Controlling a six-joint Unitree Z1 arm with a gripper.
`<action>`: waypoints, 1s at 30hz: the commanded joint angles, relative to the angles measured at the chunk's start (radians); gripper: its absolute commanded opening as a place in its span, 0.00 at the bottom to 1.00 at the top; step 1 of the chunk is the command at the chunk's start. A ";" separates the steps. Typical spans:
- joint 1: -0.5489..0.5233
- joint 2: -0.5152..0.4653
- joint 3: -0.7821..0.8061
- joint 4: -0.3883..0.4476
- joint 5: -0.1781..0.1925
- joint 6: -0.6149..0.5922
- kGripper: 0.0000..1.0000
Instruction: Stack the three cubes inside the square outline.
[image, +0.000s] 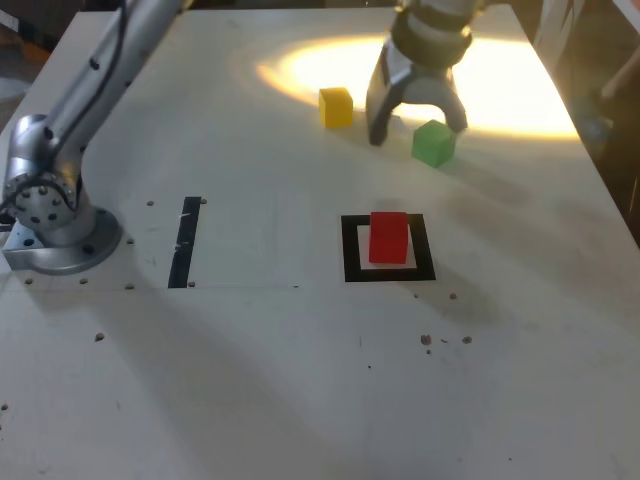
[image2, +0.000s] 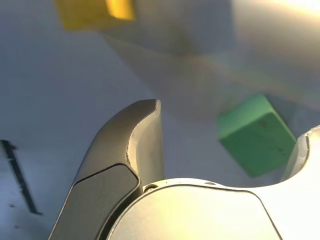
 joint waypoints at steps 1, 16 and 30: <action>0.035 -0.041 0.030 0.000 0.008 0.019 0.95; 0.261 -0.105 0.204 -0.101 0.042 0.121 0.96; 0.308 -0.076 0.258 -0.170 -0.027 0.162 0.56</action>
